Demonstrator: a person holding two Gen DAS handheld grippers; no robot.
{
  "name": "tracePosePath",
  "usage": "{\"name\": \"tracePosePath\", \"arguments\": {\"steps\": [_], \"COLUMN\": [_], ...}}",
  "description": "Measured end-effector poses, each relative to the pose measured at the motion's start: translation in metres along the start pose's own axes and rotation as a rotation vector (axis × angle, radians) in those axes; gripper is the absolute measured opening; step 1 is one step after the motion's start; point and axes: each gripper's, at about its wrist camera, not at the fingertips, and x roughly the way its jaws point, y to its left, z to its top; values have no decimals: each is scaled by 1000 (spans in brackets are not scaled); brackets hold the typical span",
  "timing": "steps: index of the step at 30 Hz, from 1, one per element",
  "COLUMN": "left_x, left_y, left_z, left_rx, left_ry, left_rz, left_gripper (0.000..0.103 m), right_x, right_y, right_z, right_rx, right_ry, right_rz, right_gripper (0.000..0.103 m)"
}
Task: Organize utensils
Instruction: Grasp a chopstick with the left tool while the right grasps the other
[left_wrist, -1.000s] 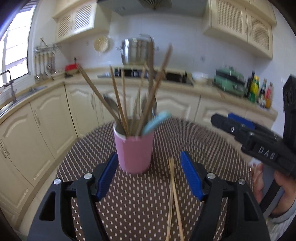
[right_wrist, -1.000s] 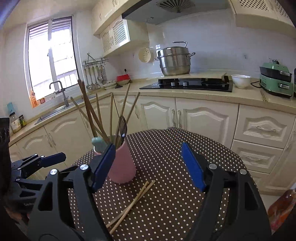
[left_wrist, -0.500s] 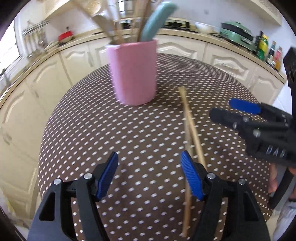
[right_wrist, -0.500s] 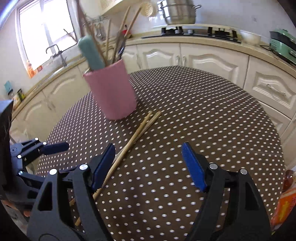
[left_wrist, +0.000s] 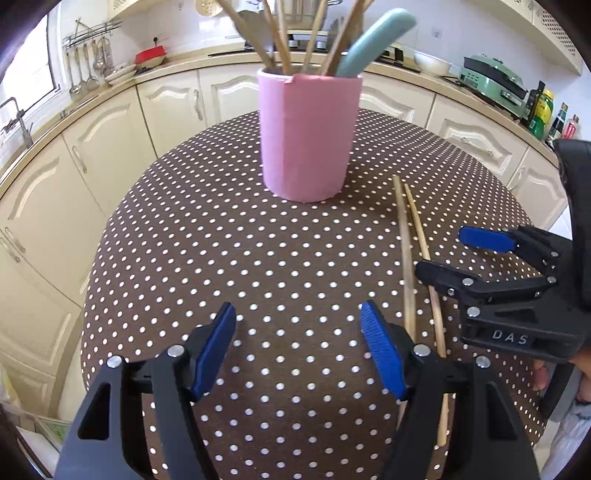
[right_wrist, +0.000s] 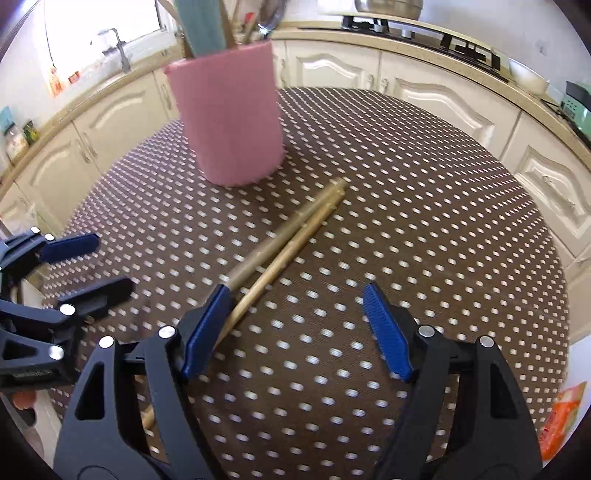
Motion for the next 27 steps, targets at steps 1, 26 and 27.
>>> {"name": "tracePosePath", "arguments": {"steps": [1, 26, 27], "left_x": [1, 71, 70], "left_y": [-2, -87, -85], "left_z": [1, 77, 76], "left_rx": [5, 107, 82], "left_ry": [1, 113, 118], "left_rz": [-3, -54, -60], "left_gripper": [69, 6, 6], "right_x": [-2, -30, -30], "right_y": [-1, -68, -67], "right_z": [-1, -3, 1], "right_rx": [-5, 174, 173], "right_ry": [2, 95, 98], "right_rz": [5, 121, 123], "right_gripper": [74, 73, 73]}}
